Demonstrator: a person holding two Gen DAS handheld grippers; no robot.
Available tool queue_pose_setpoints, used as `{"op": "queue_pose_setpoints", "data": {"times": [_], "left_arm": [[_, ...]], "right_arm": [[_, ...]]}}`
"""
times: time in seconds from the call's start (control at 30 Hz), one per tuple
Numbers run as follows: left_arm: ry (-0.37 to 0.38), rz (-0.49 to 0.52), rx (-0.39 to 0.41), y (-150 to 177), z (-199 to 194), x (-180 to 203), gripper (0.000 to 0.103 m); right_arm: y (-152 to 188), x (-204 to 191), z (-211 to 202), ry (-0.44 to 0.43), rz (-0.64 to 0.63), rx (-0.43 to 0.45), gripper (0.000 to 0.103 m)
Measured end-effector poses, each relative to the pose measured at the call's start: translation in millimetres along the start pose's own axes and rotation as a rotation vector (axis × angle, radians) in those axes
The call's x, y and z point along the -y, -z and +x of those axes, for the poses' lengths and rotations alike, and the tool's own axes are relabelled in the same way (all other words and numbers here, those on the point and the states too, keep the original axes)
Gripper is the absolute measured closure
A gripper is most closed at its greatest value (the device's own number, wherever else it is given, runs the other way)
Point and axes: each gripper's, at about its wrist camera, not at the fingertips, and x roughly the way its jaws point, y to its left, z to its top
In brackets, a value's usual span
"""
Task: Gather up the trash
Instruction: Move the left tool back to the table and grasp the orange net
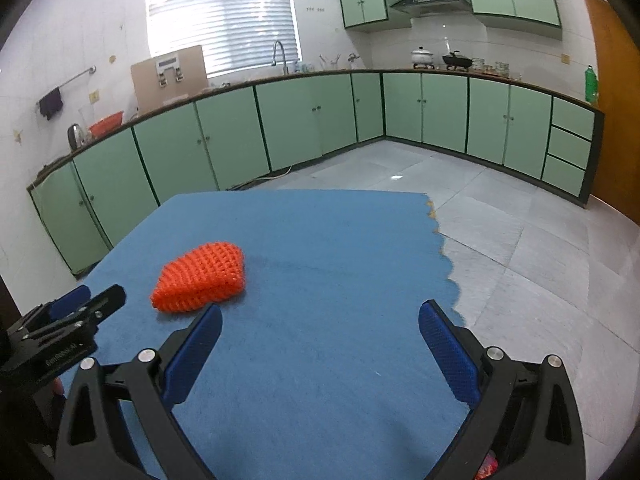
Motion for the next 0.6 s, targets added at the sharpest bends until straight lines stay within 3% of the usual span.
{"op": "queue_pose_setpoints", "data": {"times": [0.13,0.37,0.47,0.6], "left_arm": [[0.012,-0.011,-0.032,-2.9,22.3,-2.3,0.028],[0.045,-0.020,-0.097,-10.4,54.8,-1.5,0.039],[0.074,-0.016,-0.138,-11.2,66.8,3.1,0.062],[0.072,-0.002,-0.144,-10.2,69.4,7.7,0.081]], "right_arm": [[-3.2,1.0,13.8,0.002,0.014,-0.012,0.007],[-5.2,6.4,26.7,0.018,0.013,-0.025,0.007],[-5.6,8.4,30.1,0.021,0.014,-0.031,0.007],[-3.5,10.2,29.9,0.023,0.014,-0.034,0.007]]}}
